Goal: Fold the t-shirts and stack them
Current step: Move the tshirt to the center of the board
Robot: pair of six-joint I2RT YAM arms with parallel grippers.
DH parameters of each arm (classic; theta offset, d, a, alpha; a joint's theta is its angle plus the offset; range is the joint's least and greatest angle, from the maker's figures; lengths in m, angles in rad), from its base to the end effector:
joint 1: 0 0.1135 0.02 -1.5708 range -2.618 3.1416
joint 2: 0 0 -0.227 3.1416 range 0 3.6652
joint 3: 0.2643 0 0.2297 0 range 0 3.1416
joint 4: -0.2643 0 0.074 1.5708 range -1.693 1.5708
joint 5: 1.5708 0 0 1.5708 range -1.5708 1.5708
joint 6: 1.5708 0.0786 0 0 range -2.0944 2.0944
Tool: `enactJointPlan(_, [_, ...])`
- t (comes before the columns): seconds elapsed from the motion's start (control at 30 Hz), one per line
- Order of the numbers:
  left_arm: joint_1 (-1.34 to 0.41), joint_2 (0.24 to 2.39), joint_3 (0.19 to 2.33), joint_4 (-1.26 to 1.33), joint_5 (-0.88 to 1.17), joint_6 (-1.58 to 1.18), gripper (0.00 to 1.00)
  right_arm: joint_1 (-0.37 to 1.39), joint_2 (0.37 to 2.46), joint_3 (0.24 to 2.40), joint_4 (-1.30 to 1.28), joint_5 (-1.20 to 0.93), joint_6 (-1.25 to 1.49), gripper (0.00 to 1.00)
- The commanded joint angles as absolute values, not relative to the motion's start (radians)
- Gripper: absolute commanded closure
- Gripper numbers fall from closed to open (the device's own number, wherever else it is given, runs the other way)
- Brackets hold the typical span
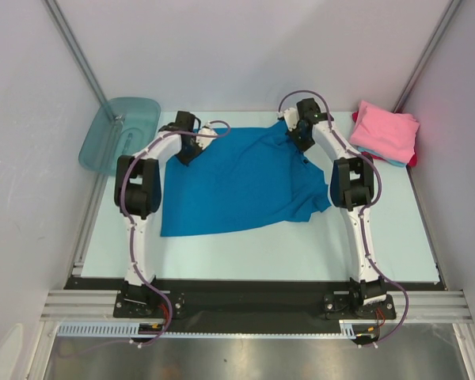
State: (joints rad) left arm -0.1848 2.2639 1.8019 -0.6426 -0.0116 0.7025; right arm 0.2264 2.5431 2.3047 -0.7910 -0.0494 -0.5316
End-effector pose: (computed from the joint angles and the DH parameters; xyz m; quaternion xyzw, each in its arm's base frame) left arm 0.4512 -0.0834 0.1067 0.4164 0.8793 0.0646 0.2219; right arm 0.5017 0.1196 0.1166 -0.3625 0.8925 -0.0171 0.2678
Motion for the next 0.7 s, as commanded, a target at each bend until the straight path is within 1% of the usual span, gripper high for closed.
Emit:
enactJointPlan(0.0, [-0.163,2.299,1.877,-0.69,0.026,0.655,1.0,0.242,2.488,2.299,-0.798,-0.055,-0.523,1.0])
enactJointPlan(0.37, [-0.135,2.373,1.96,-0.796,0.003,0.658,1.0,0.227,2.493,2.273,-0.776,0.0,-0.546,1.0])
enactJointPlan(0.43, [-0.133,2.379,1.962,-0.804,0.005,0.657,1.0,0.212,2.49,2.267,-0.772,0.043,-0.554,1.0])
enactJointPlan(0.67, [-0.129,2.401,1.971,-0.842,0.003,0.66,1.0,0.141,2.468,2.226,-0.762,0.075,-0.566,1.0])
